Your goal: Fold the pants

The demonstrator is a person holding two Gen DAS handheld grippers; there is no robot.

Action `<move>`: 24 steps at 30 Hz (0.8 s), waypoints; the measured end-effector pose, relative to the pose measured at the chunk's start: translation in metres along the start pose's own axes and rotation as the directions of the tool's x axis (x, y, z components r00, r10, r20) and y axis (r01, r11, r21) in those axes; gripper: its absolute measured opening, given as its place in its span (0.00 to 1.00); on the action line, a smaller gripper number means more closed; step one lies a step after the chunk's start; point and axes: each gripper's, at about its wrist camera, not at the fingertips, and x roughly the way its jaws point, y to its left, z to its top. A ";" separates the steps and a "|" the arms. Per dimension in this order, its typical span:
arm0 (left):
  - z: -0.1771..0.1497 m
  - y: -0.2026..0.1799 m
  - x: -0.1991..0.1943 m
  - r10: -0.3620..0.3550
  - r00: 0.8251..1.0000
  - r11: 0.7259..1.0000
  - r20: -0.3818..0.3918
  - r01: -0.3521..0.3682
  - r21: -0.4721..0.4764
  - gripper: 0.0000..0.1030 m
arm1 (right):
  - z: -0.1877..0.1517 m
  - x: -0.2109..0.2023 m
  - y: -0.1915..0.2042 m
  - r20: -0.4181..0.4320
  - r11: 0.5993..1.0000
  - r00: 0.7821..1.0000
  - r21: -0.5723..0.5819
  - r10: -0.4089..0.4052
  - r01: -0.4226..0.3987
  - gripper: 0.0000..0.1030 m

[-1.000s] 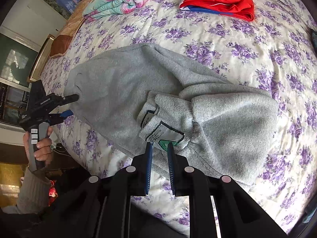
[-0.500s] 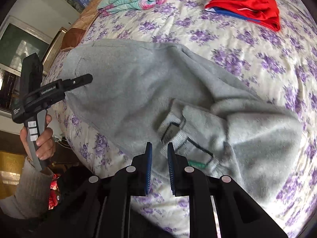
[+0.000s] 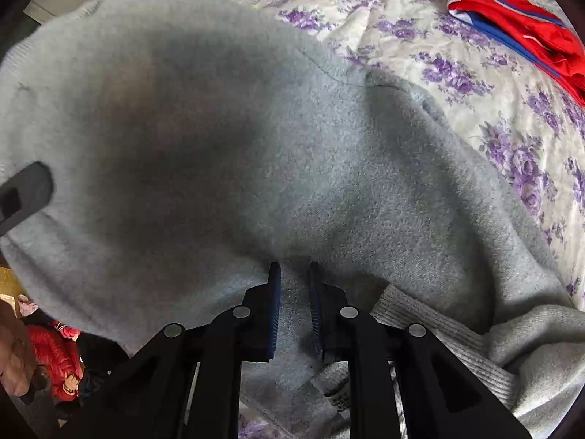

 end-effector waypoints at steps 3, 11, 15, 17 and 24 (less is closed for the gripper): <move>-0.001 -0.009 0.007 -0.008 1.000 1.000 -0.018 0.009 0.022 0.32 | 0.000 0.003 0.000 0.011 1.000 1.000 0.007 -0.002 0.002 0.12; -0.005 -0.066 0.007 -0.105 0.992 0.977 -0.068 0.116 0.178 0.27 | -0.032 -0.115 -0.053 0.211 0.990 0.977 0.141 -0.026 -0.005 0.14; -0.024 -0.127 0.016 -0.156 0.980 0.917 -0.126 0.191 0.349 0.27 | -0.094 -0.185 -0.113 0.298 0.952 0.940 0.298 -0.164 0.072 0.17; -0.036 -0.161 0.030 -0.153 0.972 0.876 -0.176 0.216 0.431 0.27 | -0.127 -0.209 -0.147 0.309 0.917 0.925 0.388 -0.222 0.091 0.17; -0.084 -0.245 0.107 -0.059 0.937 0.750 -0.345 0.270 0.603 0.28 | -0.225 -0.220 -0.207 0.273 0.798 0.907 0.593 -0.321 0.104 0.17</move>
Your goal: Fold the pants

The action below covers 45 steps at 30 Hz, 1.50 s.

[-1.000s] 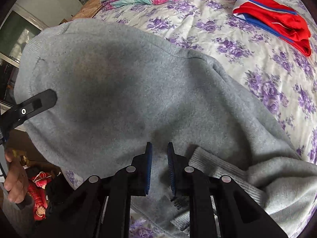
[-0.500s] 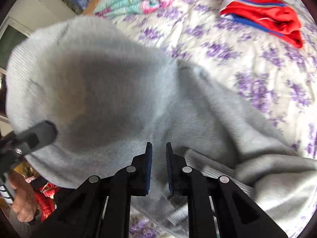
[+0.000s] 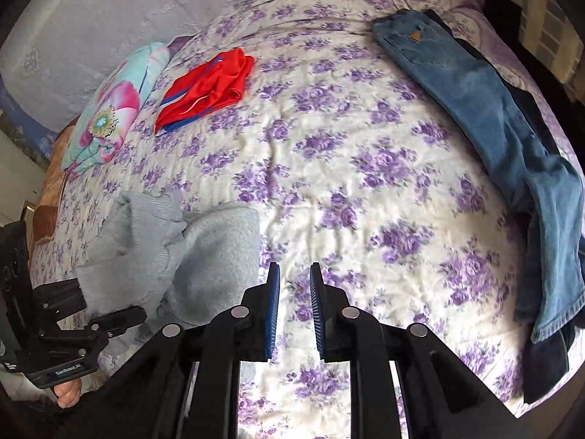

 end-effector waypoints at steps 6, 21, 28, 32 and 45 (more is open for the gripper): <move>0.007 -0.020 0.044 -0.126 0.986 0.992 -0.112 0.128 0.010 0.74 | -0.022 0.013 0.001 -0.011 0.999 1.000 0.043 0.020 -0.020 0.17; -0.010 0.051 -0.071 -0.098 0.988 0.976 0.120 0.119 -0.182 0.79 | 0.007 -0.006 0.120 -0.029 0.925 0.960 -0.261 0.277 -0.275 0.17; -0.003 0.066 -0.032 -0.058 0.997 0.970 0.058 0.070 -0.234 0.79 | -0.015 0.052 0.104 -0.165 0.958 0.985 -0.286 -0.051 0.002 0.16; -0.009 0.072 0.026 0.051 0.997 0.973 -0.062 -0.064 -0.220 0.83 | -0.025 0.069 0.089 -0.167 0.964 0.986 -0.263 0.001 -0.046 0.17; -0.041 0.064 -0.064 0.005 0.998 0.970 0.068 0.012 -0.243 0.82 | 0.067 0.038 0.181 -0.174 0.869 0.977 -0.456 0.125 -0.192 0.47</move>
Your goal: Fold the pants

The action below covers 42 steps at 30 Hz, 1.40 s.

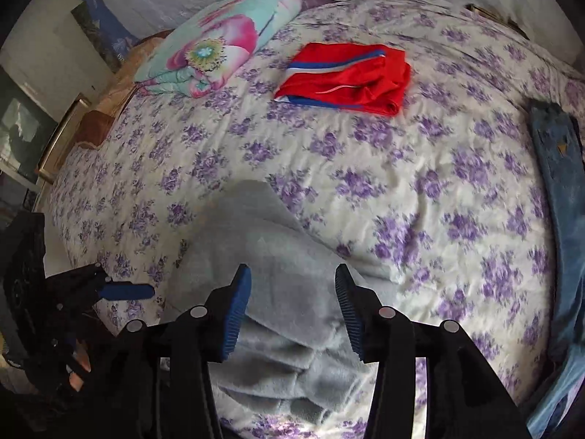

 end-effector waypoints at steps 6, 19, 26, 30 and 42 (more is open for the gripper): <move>0.000 0.016 -0.006 -0.092 0.996 0.993 0.014 0.092 -0.073 0.77 | 0.062 0.087 0.036 -0.078 0.990 0.997 -0.139 -0.016 0.005 0.46; -0.029 -0.003 0.087 -0.081 0.968 0.997 -0.237 0.083 -0.002 0.59 | 0.054 0.179 0.029 -0.271 0.952 0.918 -0.184 -0.290 0.246 0.00; -0.014 0.005 0.035 -0.104 0.988 0.994 -0.113 0.100 -0.034 0.66 | 0.049 0.064 0.019 -0.095 0.988 0.988 -0.107 -0.125 0.115 0.30; -0.005 0.031 0.012 -0.017 0.999 0.996 -0.030 0.014 -0.084 0.81 | 0.009 0.005 0.014 -0.067 0.990 0.992 -0.099 -0.105 0.098 0.57; -0.017 0.094 0.074 -0.069 0.980 0.949 -0.185 0.008 -0.315 0.81 | -0.115 -0.002 -0.030 -0.007 0.946 0.997 0.316 -0.073 0.071 0.63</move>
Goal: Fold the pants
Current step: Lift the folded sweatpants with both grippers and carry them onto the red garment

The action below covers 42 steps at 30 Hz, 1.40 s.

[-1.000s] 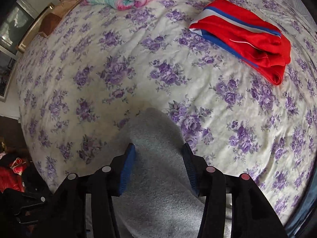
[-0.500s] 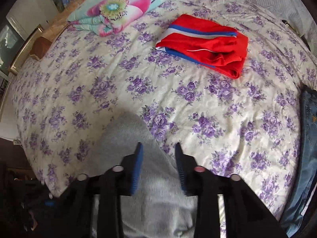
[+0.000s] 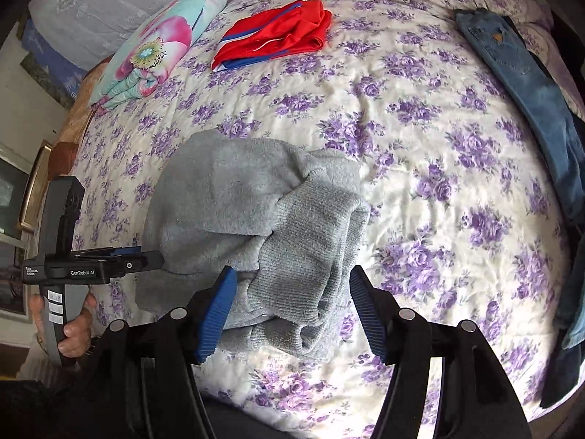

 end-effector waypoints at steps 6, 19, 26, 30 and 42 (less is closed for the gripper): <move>0.000 -0.011 0.005 -0.010 1.000 1.000 -0.024 0.010 0.025 0.81 | -0.001 0.018 -0.007 0.017 0.999 0.999 0.047 -0.029 0.028 0.67; 0.003 0.002 0.020 -0.097 0.993 0.995 -0.068 0.095 -0.039 0.82 | -0.025 0.099 -0.072 -0.081 0.833 0.911 0.444 0.405 -0.331 0.87; 0.015 -0.011 0.033 -0.089 0.992 0.996 -0.085 0.087 -0.025 0.84 | -0.019 0.090 -0.061 -0.102 0.877 0.924 0.370 0.368 -0.308 0.71; 0.020 -0.011 0.040 -0.098 0.990 0.995 -0.097 0.096 -0.022 0.91 | -0.020 0.094 -0.067 -0.093 0.857 0.915 0.397 0.393 -0.328 0.75; 0.034 -0.046 -0.023 -0.133 0.987 0.990 0.087 0.128 0.063 0.41 | 0.033 0.032 -0.006 -0.028 0.972 0.978 0.118 0.207 -0.202 0.48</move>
